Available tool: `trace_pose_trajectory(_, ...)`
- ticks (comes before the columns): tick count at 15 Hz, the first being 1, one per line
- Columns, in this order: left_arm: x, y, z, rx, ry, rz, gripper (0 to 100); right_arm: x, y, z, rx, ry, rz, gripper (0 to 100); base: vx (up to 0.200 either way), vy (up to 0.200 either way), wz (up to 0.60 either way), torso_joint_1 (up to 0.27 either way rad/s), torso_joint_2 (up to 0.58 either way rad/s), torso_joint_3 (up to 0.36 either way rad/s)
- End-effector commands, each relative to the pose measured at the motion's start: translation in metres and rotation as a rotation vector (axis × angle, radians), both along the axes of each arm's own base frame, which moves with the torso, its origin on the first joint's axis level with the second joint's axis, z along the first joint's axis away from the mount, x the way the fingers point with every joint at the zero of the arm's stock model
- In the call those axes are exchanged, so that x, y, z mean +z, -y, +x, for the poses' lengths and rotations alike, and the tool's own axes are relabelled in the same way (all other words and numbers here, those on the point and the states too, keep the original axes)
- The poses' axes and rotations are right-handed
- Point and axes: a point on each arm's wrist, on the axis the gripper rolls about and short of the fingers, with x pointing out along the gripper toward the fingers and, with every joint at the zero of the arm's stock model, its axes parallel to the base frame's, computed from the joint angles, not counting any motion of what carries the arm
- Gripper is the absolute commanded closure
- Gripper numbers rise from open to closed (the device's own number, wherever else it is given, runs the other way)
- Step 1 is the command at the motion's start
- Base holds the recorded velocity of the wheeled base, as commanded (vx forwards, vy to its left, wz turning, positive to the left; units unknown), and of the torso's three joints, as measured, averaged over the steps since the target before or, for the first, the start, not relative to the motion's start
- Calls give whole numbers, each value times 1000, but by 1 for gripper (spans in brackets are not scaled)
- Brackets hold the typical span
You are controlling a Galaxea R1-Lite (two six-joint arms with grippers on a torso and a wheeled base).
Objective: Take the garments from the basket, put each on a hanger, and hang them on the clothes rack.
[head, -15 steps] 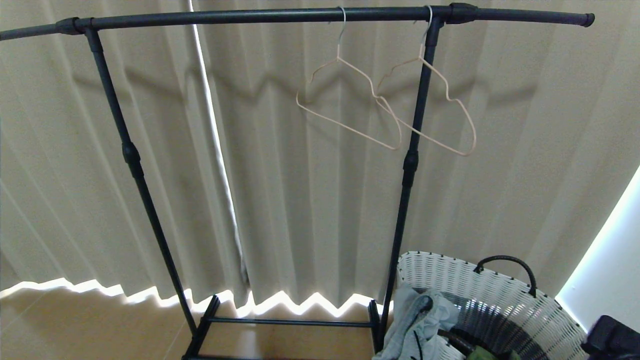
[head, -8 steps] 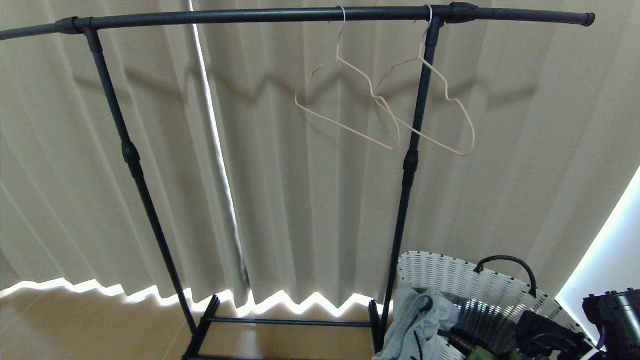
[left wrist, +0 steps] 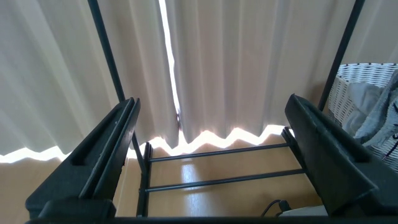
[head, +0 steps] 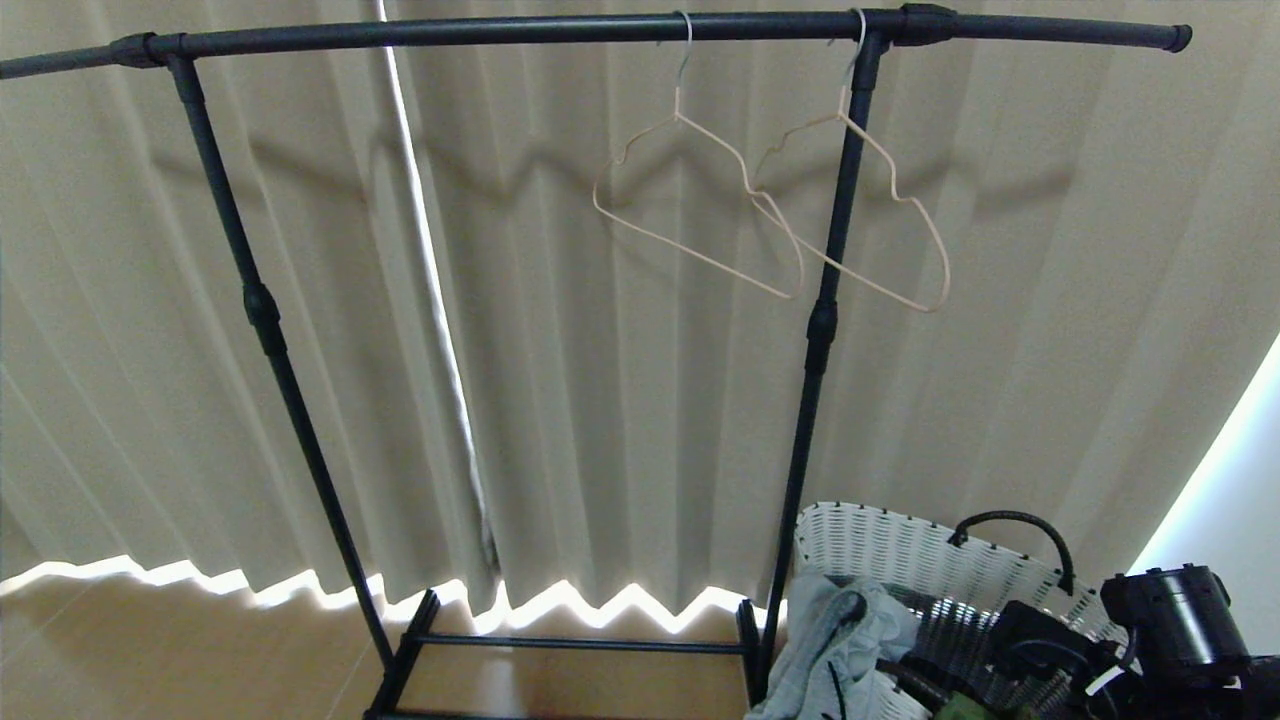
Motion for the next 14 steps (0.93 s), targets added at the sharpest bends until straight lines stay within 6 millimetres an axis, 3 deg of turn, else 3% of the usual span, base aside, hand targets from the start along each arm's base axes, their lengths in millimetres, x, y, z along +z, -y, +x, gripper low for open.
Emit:
trace_pose_trajectory(1,0,0,0,0,0,0,0,-10,0,4,-2,-24,-4,0,0,0,0,0,0,0)
trace_pose_trajectory(2,0,0,0,0,0,0,0,-10,0,4,-2,-17,-4,0,0,0,0,0,0,0)
trace_pose_trajectory(3,0,0,0,0,0,0,0,-9,0,4,-2,-9,-3,100,0,0,0,0,0,0)
trace_pose_trajectory(7,0,0,0,0,0,0,0,1,0,1,-3,44,3,100,0,0,0,0,0,0)
trace_pose_trajectory(14,0,0,0,-3,0,1,0,94,17,-58,-99,639,34,100,0,0,0,0,0,0)
